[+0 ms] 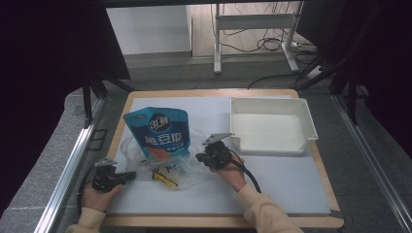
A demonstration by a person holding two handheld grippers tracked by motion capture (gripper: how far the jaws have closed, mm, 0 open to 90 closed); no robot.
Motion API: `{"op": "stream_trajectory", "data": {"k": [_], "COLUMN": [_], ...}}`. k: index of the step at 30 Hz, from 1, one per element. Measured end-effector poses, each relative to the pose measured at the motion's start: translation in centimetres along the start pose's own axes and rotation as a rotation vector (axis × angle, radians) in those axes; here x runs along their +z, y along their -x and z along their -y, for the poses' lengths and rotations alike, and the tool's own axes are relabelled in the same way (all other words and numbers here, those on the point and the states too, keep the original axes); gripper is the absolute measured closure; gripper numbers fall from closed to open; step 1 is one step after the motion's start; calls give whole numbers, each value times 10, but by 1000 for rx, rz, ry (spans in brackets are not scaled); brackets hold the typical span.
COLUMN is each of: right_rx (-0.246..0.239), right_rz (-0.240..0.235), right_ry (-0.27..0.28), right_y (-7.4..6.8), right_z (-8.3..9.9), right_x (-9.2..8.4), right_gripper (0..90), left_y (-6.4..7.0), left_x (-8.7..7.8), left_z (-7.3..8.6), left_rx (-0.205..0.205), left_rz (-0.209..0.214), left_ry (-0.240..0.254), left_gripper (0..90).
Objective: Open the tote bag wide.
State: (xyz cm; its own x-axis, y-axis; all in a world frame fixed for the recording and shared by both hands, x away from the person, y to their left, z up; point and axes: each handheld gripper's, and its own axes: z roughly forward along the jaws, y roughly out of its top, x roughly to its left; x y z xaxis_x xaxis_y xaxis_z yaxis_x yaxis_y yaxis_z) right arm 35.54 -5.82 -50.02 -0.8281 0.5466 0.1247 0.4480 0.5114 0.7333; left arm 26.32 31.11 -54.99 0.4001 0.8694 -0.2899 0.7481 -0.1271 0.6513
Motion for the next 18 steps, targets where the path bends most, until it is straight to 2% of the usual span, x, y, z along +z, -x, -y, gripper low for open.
{"op": "stream_trajectory", "data": {"k": [4,8,11,14,18], "right_rx": [-26,-21,-16,-4,-26], "right_rz": [-16,-17,-19,-44,-63], "right_ry": [26,7,-32,-47,-73], "right_y": [-10,-13,-13,-15,-22], "right_z": [-16,-21,-19,-14,-8], "right_x": [5,20,37,44,49], "right_gripper": [888,888,888,888,888], "left_y": [0,1,0,0,0], "left_x": [0,0,0,0,0], "left_z": [0,0,0,0,0], "left_rx": [2,2,2,1,0], "left_rz": [-4,-4,-1,3,2], "left_ry": [0,0,0,1,0], "left_gripper": [875,875,876,876,875]}}
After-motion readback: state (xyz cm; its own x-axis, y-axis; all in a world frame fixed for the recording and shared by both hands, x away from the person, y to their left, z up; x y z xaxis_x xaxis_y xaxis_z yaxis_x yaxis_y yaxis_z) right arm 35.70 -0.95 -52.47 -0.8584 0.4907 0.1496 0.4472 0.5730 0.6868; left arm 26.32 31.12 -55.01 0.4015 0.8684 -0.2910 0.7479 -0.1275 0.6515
